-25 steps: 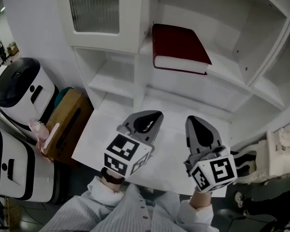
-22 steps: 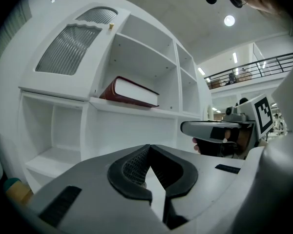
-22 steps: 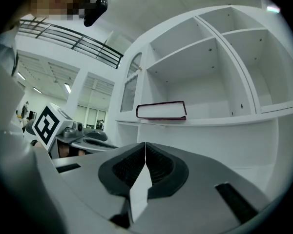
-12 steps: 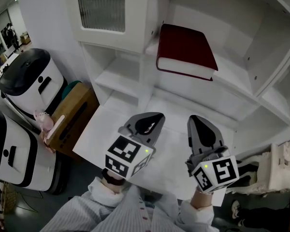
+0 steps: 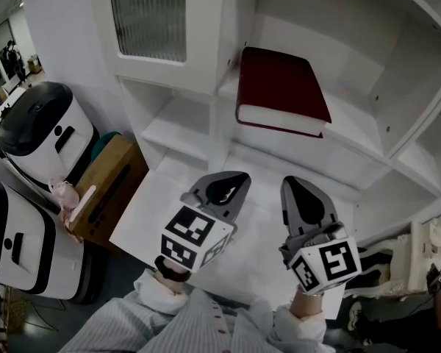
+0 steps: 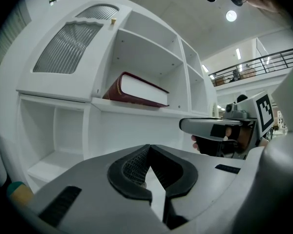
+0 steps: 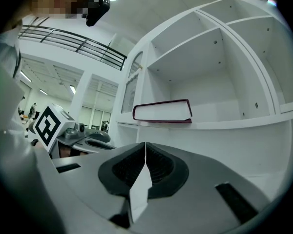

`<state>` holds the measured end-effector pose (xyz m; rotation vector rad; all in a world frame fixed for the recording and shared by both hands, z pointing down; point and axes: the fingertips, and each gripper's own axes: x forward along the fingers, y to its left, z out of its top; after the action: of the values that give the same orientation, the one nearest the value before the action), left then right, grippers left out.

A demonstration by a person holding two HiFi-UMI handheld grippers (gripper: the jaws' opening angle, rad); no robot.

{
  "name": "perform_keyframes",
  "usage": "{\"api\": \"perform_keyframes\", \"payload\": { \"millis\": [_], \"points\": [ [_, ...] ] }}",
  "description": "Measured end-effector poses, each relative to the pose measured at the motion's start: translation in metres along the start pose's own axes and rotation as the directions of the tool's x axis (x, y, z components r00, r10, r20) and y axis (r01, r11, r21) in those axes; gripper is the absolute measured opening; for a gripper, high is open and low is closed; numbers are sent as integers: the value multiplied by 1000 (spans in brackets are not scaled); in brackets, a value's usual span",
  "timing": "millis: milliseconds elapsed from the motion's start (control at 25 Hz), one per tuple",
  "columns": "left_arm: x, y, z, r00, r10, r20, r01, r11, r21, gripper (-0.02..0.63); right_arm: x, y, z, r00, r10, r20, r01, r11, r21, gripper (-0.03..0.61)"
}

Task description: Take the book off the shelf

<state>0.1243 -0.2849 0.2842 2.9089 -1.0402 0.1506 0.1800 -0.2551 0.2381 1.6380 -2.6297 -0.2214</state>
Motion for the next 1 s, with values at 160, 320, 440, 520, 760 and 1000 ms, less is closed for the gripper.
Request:
{"api": "perform_keyframes", "payload": {
  "millis": [160,320,440,520,760,1000],
  "points": [
    [3,4,1,1000,-2,8,2,1000,-4,9,5,-1,2,1000,-6,5,7,999,-33,14],
    [5,9,-1,1000,2,8,-2,1000,-8,9,8,-2,7,1000,-9,17,11,996,-87,15],
    [6,11,-1,1000,-3,8,3,1000,-10,9,9,-4,12,1000,-10,26,13,993,-117,15],
    [8,12,-2,1000,-8,6,8,1000,-12,9,10,-7,15,1000,-17,26,20,992,-124,15],
    [11,15,-7,999,-31,-8,31,999,-15,9,16,-11,26,999,-39,24,43,983,-176,15],
    [14,19,-13,998,-63,-19,62,998,-19,9,22,-6,42,998,-55,19,58,951,-304,51]
  ]
}}
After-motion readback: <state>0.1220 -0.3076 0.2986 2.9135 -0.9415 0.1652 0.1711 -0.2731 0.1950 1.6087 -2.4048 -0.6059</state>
